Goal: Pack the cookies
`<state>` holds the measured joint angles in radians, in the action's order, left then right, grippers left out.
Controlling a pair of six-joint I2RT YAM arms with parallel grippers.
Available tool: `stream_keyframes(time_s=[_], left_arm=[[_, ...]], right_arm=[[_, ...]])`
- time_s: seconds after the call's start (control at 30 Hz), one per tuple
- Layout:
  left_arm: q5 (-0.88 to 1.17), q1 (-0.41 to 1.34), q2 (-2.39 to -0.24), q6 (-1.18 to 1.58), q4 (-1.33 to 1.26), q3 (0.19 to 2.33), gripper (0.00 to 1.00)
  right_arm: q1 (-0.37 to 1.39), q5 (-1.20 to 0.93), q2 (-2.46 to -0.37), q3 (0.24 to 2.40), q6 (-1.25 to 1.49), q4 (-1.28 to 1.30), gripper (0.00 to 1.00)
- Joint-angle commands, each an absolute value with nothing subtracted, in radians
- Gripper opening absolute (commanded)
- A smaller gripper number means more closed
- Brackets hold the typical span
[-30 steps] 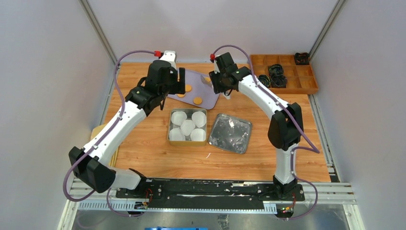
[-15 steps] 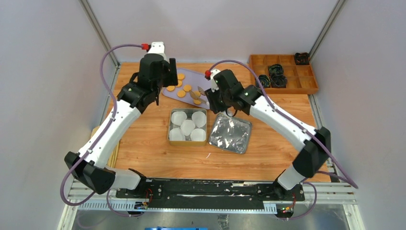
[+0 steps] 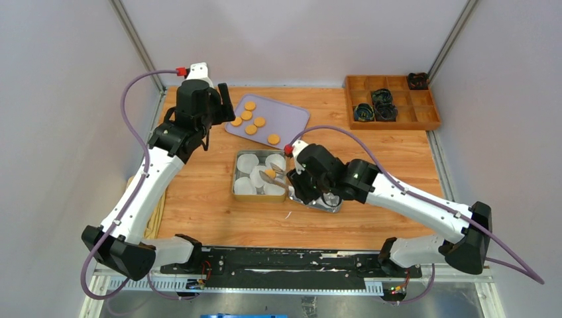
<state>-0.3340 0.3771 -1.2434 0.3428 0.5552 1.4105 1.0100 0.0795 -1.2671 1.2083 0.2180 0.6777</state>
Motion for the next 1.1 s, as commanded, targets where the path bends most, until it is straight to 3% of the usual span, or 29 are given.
stream_keyframes(time_s=[0.0, 0.67, 0.83, 0.97, 1.07], left_arm=[[-0.295, 0.38, -1.22, 0.366, 0.536, 1.378, 0.75], [-0.253, 0.379, -1.216, 0.339, 0.507, 1.345, 0.75], [-0.249, 0.379, -1.222, 0.334, 0.509, 1.346, 0.75], [-0.236, 0.379, -1.225, 0.338, 0.509, 1.352, 0.75], [-0.221, 0.379, -1.226, 0.337, 0.511, 1.357, 0.75]], right_arm=[[1.095, 0.13, -1.231, 1.156, 0.306, 0.696, 0.0], [1.142, 0.227, -1.32, 1.147, 0.318, 0.724, 0.0], [1.143, 0.213, -1.319, 1.15, 0.336, 0.728, 0.25], [1.142, 0.214, -1.312, 1.15, 0.348, 0.728, 0.29], [1.143, 0.221, -1.299, 1.152, 0.352, 0.724, 0.39]])
